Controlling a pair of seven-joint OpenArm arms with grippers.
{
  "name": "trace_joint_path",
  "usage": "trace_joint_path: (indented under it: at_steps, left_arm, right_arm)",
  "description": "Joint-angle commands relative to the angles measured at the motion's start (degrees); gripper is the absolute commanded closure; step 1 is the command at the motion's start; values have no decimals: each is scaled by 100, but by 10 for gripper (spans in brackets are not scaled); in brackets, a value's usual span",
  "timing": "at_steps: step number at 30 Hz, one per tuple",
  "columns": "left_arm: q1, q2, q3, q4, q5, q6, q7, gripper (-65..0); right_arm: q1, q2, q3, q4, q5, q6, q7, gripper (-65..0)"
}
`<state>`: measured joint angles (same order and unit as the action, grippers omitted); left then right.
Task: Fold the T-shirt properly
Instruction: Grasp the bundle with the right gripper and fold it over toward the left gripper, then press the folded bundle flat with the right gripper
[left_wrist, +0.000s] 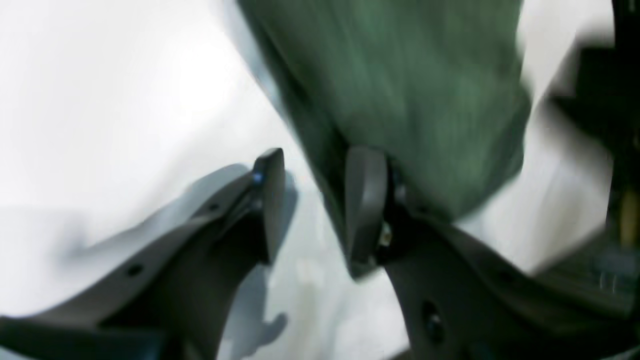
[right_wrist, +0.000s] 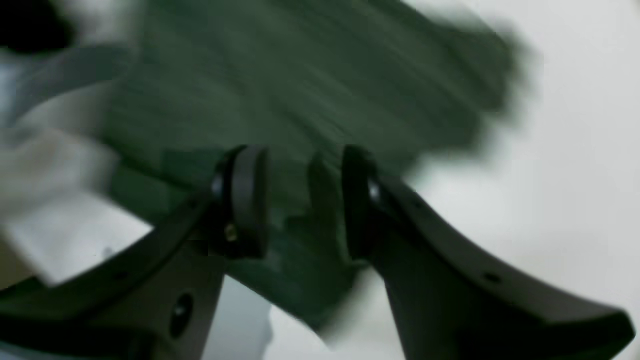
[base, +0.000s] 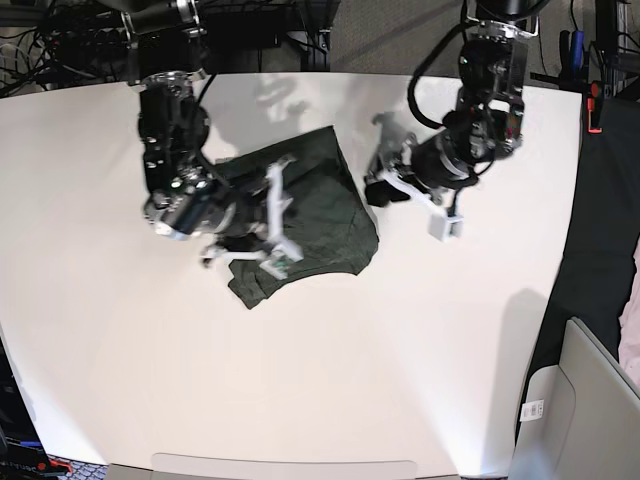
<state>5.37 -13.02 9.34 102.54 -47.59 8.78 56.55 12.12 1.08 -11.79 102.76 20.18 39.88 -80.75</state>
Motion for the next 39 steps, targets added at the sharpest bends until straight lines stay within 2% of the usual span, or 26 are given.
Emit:
trace_joint_path:
  at_steps: [1,6,12,20,24,30,35,39]
  left_arm:
    - [-22,-39,-235,106,-71,-20,-69,-209]
    - [-22,-39,-1123,106,-71,-20,-104,-209]
    - [-31,-30,-1879,106,-71,-20,-104,-209]
    - [-22,-30,-1915,106,-71,-20,-95,-209]
    - [-5,-30,-1915,106,-71,-20,-95,-209]
    - [-5,-39,-1915,106,-71,-20,-95,-209]
    - [-5,-39,-1915,106,-80,-38,-69,-209]
    - [4,-39,-1915,106,-80,-38,-51,-209]
  right_arm:
    - [164,28,-91,40,-18,12,75,-239]
    - [366,-33,-654,-373,-18,12,75,-239]
    - [726,-139,-698,-1718,-18,12,75,-239]
    - [1192,-69,-698,-3001,-18,12,827,-239]
    - [1263,178,-698,-3063,-18,12,1178,-239]
    - [1351,441,-671,-3028,-18,12,1196,-239]
    - [1342,538,-126,-3028,-27,12,1196,-239]
    - [1342,617,234,-2993,-502,12,1196,-238]
